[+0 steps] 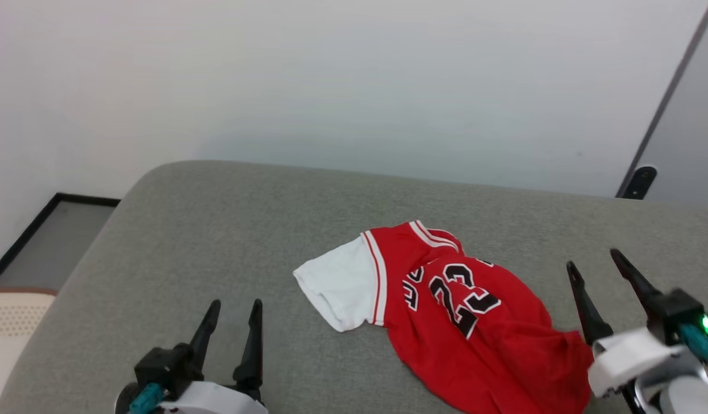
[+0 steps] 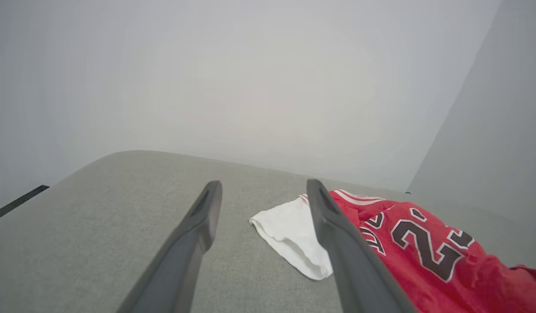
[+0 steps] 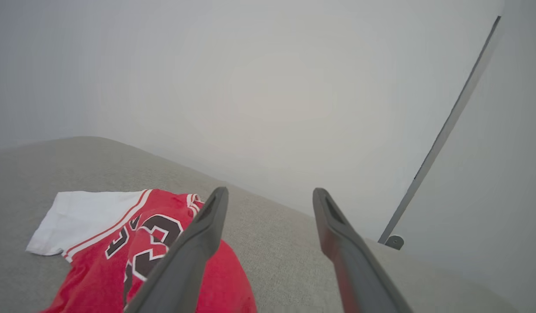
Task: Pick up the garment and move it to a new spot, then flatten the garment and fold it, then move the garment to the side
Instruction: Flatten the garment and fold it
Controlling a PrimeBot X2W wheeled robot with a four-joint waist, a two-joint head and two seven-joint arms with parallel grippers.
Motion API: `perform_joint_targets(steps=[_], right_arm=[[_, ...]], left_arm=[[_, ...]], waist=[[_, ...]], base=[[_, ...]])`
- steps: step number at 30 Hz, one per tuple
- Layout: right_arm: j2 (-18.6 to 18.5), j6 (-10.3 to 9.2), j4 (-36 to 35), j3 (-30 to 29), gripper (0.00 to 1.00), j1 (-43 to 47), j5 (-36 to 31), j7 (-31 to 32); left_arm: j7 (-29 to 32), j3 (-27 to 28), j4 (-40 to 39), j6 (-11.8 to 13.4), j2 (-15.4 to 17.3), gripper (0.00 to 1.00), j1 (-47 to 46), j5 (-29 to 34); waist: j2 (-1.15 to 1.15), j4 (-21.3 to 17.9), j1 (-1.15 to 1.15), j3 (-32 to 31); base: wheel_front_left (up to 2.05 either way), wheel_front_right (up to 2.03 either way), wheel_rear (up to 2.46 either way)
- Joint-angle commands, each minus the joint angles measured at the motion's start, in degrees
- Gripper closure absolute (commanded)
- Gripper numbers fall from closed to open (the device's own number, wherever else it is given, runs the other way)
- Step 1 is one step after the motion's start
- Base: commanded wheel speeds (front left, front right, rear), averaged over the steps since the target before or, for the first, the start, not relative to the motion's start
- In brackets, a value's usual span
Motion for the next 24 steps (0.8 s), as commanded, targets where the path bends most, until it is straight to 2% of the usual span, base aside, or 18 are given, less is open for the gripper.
perform_joint_targets(steps=[1,5,16,24], right_arm=[[1.65,-0.06,-3.08,-3.16,0.00,3.14,-1.89,-0.04],[4.50,-0.06,-6.95,-6.79,0.00,8.11,-4.04,-0.04],[6.36,-0.06,-9.56,-7.49,0.00,10.81,-5.79,-0.05],[7.70,-0.06,-10.27,-4.74,0.00,11.90,-4.87,-0.05]], left_arm=[[0.00,0.04,-1.43,-0.16,0.27,0.00,0.92,0.55],[0.00,0.01,-3.09,-0.15,0.29,0.00,2.04,0.82],[0.00,-1.20,-3.24,-0.16,0.56,0.00,2.18,1.04],[0.00,1.93,-2.70,-0.15,0.66,0.00,1.24,1.72]], waist=[[0.00,-1.03,0.00,-0.05],[0.00,-1.55,0.00,0.09],[0.00,-0.93,0.00,0.08],[0.00,3.48,0.00,-0.27]], base=[[0.00,0.00,0.00],[0.00,0.00,0.00],[0.00,0.00,0.00],[0.00,0.00,0.00]])
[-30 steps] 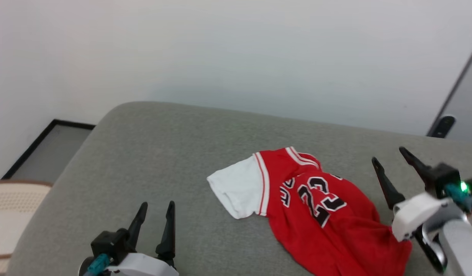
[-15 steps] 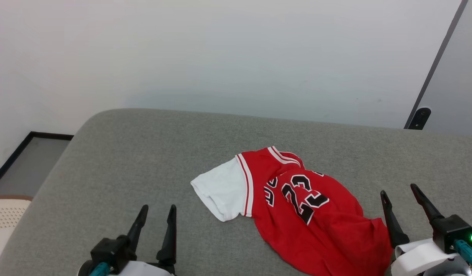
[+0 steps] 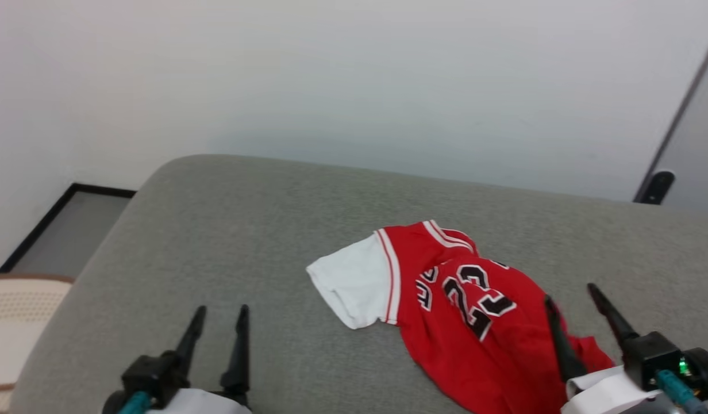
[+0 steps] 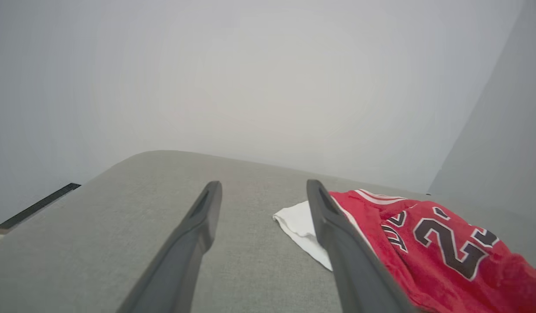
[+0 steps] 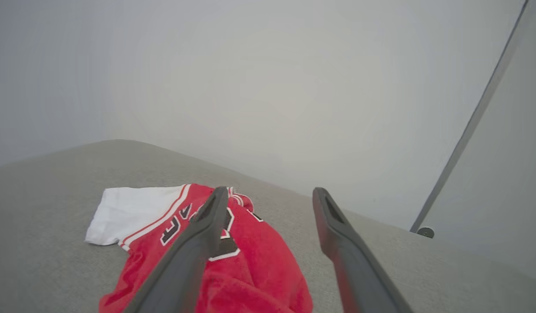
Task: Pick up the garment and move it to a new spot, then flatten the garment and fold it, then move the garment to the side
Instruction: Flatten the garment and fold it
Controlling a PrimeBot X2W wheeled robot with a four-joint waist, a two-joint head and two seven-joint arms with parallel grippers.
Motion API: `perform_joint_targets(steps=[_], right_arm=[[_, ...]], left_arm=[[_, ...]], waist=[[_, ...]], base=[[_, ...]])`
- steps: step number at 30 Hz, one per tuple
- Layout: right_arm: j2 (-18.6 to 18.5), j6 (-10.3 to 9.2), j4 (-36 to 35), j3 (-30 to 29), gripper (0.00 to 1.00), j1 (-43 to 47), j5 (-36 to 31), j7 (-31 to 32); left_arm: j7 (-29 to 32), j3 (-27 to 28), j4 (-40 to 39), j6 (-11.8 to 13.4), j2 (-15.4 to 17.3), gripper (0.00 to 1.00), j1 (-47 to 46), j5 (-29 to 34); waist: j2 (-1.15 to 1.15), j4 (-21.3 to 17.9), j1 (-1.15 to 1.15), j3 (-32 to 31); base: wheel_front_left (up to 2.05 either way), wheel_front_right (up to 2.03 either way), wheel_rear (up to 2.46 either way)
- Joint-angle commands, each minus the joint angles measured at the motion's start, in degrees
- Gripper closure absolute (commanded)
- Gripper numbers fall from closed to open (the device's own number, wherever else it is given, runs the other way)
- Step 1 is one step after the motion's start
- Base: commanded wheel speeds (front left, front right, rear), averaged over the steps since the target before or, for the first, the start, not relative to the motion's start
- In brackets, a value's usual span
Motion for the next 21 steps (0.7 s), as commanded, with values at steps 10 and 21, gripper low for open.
perform_joint_targets(steps=[10,21], right_arm=[[-0.29,-0.06,1.46,1.85,0.00,1.35,0.76,-0.03],[-4.77,-0.06,3.70,3.65,0.00,-2.27,4.85,8.96]], left_arm=[[0.00,6.31,-1.87,0.16,-0.10,0.00,2.09,1.27],[0.00,5.07,-1.35,-0.06,-0.80,0.00,2.37,1.49]], waist=[[0.00,7.22,0.00,-0.98],[0.00,8.65,0.00,-0.87]], base=[[0.00,0.00,0.00],[0.00,0.00,0.00]])
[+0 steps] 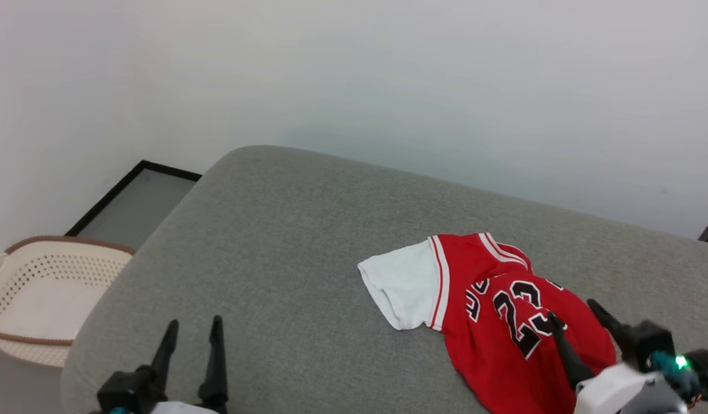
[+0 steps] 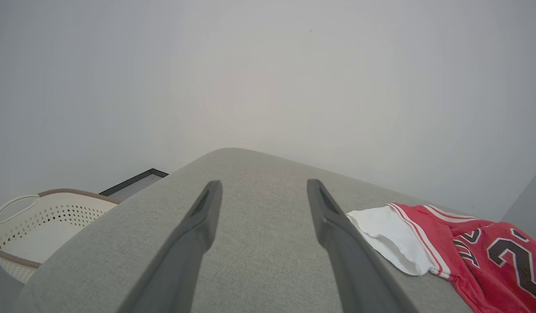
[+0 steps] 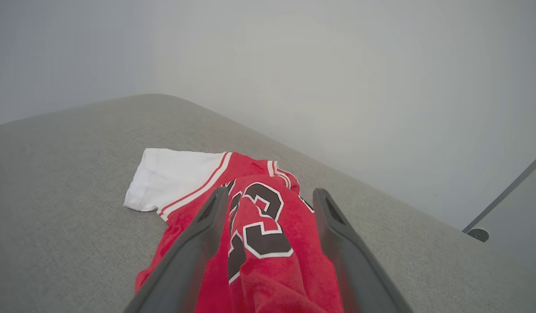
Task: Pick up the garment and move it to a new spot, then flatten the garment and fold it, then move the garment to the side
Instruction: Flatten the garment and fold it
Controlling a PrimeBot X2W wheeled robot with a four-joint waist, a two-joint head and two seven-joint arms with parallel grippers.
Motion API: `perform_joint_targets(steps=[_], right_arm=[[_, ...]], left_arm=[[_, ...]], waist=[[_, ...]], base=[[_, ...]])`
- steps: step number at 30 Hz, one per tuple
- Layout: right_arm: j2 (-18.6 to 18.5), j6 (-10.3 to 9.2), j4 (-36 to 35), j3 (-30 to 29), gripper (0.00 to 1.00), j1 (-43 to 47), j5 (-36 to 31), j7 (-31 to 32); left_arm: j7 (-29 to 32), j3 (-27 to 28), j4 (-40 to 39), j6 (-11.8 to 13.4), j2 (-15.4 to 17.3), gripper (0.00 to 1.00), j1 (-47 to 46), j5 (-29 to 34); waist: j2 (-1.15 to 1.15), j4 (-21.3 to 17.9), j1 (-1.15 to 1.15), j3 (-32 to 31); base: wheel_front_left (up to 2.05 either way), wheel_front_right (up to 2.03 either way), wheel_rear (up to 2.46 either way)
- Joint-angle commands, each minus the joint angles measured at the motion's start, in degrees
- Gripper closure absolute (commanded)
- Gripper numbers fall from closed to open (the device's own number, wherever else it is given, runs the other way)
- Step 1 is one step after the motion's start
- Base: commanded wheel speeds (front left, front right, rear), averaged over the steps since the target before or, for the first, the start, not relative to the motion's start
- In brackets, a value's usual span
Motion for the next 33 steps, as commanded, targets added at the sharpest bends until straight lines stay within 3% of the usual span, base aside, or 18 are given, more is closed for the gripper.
perform_joint_targets(steps=[1,4,10,18,33], right_arm=[[-0.67,-0.06,0.72,0.26,0.00,-1.23,1.40,2.44],[-1.99,-0.06,1.36,1.68,0.00,-2.78,2.78,6.26],[-5.48,-0.06,4.53,5.42,0.00,-7.98,9.49,20.28],[-8.69,-0.06,9.73,6.09,0.00,-14.78,14.79,35.17],[-10.88,-0.06,14.56,4.32,0.00,-19.77,20.54,54.03]], left_arm=[[0.00,-0.48,0.22,-0.14,-0.08,0.00,-0.53,0.38],[0.00,-1.09,0.53,-0.16,-0.11,0.00,-0.97,0.40],[0.00,-3.71,1.27,-0.16,-0.30,0.00,-2.03,0.01],[0.00,-5.68,1.64,-0.17,-0.51,0.00,-2.26,-1.16],[0.00,-6.80,0.98,-0.19,-0.77,0.00,-3.66,-2.96]], waist=[[0.00,0.43,0.00,0.16],[0.00,0.98,0.00,0.28],[0.00,2.97,0.00,0.55],[0.00,4.99,0.00,1.86],[0.00,7.12,0.00,6.43]], base=[[0.00,0.00,0.00],[0.00,0.00,0.00],[0.00,0.00,0.00],[0.00,0.00,0.00],[0.00,0.00,0.00]])
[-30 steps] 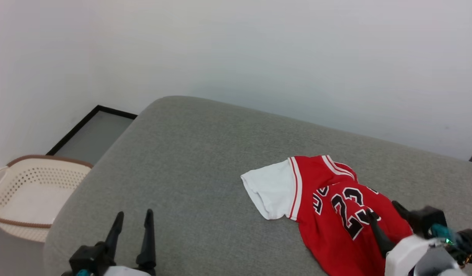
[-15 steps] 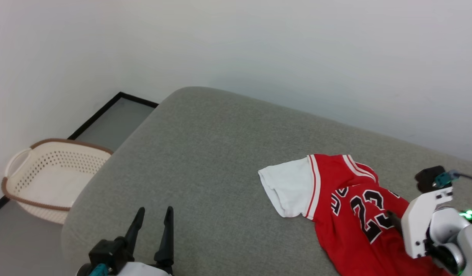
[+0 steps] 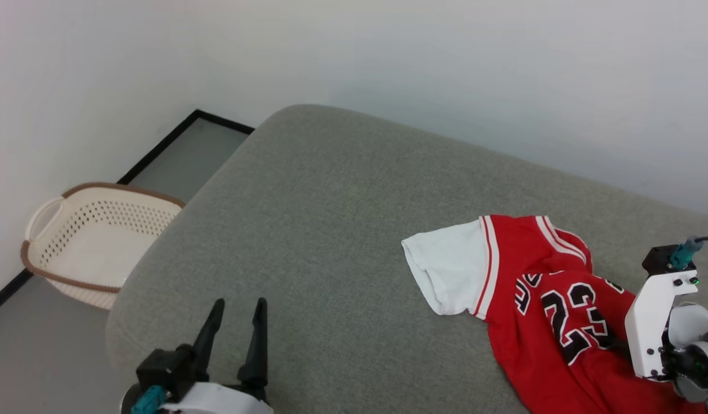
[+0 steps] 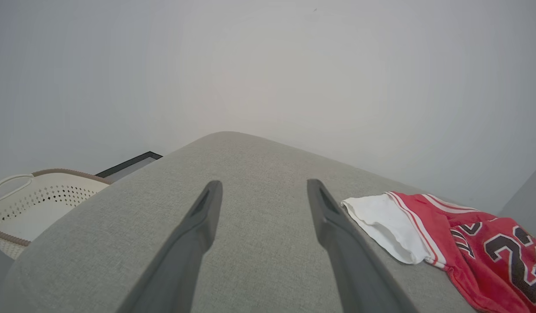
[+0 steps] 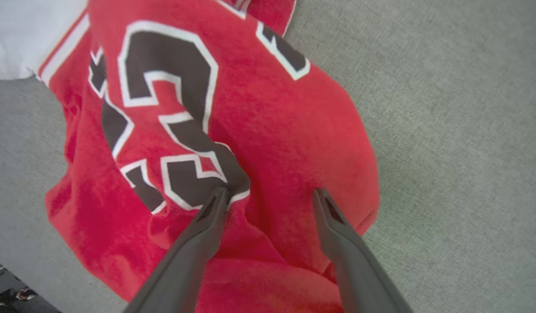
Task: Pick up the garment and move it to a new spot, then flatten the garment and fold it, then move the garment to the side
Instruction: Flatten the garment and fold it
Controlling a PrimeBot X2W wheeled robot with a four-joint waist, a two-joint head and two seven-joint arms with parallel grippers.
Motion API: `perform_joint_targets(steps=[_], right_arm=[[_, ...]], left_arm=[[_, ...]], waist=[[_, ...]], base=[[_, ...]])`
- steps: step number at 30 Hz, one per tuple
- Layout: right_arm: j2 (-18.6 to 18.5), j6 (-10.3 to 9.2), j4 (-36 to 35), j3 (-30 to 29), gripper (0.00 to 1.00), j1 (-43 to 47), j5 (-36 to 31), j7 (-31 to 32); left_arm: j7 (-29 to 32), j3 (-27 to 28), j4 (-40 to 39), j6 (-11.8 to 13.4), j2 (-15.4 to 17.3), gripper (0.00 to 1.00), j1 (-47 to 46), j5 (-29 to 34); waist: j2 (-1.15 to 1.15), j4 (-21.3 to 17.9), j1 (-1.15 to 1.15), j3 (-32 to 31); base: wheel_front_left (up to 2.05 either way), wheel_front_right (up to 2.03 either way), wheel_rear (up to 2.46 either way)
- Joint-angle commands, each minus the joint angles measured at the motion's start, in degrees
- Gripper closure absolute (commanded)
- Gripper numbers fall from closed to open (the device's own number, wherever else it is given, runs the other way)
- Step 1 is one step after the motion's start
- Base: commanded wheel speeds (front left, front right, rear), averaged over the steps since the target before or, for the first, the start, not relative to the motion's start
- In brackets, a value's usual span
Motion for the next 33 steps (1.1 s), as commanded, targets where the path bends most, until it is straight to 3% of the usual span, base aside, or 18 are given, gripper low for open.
perform_joint_targets(steps=[1,3,5,6,15,23,33], right_arm=[[-0.10,-0.06,0.21,0.20,0.00,-0.69,0.32,0.46],[0.22,-0.06,0.47,0.73,0.00,-0.75,0.96,1.44],[0.03,-0.06,0.81,1.18,0.96,-1.04,0.95,1.57],[0.01,-0.06,0.74,1.79,1.00,-1.11,1.16,1.74],[-2.21,-0.06,-1.78,4.89,1.00,-3.04,0.53,-0.52],[-3.99,-0.06,-11.18,11.14,1.00,-3.44,-1.18,-0.58],[-0.50,-0.06,-21.30,16.94,1.00,2.27,-4.02,2.17]], left_arm=[[0.01,-0.19,-0.06,-0.12,-0.07,0.00,-0.54,-0.51],[0.00,-0.72,0.02,0.02,-0.06,0.00,-1.19,-1.04],[0.00,-1.25,0.06,0.31,-0.06,0.00,-1.58,-1.66],[0.00,-1.49,0.17,0.43,-0.07,0.00,-1.72,-1.97],[0.00,-1.89,0.71,1.12,-0.05,0.00,-2.25,-2.81],[0.00,-1.13,1.47,0.69,-0.05,0.00,-2.51,-2.41],[0.00,-1.42,2.13,0.39,-0.07,0.00,-3.00,-3.15]], waist=[[0.00,0.57,0.00,1.09],[0.00,0.80,0.00,1.84],[0.00,1.01,0.00,2.42],[0.00,1.10,0.00,2.64],[0.00,1.09,0.00,2.58],[0.00,0.23,0.00,0.99],[0.00,-0.37,0.00,0.35]], base=[[0.00,0.00,0.00],[0.00,0.00,0.00],[0.00,0.00,0.00],[0.00,0.00,0.00],[0.00,0.00,0.00],[0.00,0.00,0.00],[0.00,0.00,0.00]])
